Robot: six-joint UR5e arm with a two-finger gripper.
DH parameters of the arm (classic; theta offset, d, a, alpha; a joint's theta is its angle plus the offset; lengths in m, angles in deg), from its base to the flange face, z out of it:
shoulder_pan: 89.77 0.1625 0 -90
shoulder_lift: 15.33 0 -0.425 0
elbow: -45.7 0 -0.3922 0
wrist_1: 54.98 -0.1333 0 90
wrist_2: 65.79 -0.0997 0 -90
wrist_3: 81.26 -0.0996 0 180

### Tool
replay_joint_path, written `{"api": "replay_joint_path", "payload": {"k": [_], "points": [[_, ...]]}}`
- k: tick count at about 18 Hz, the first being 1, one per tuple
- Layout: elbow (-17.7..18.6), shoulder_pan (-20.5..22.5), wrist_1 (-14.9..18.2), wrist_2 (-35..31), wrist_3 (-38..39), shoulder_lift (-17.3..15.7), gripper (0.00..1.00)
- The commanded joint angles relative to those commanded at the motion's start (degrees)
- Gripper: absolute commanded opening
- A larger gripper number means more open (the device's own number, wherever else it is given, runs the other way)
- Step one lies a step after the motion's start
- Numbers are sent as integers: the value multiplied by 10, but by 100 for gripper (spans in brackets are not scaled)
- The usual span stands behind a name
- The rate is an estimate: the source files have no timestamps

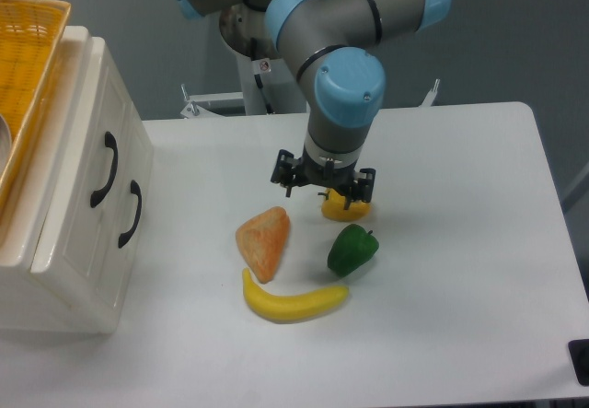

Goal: Slide open the top white drawer
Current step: 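Move the open gripper across the table toward the white cabinet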

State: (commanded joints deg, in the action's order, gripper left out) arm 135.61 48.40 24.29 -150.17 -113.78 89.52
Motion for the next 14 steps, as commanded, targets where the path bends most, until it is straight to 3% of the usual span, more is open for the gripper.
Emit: {"api": "replay_joint_path", "payload": {"k": [14], "points": [[11,-76,19,27,118,-11,100]]}}
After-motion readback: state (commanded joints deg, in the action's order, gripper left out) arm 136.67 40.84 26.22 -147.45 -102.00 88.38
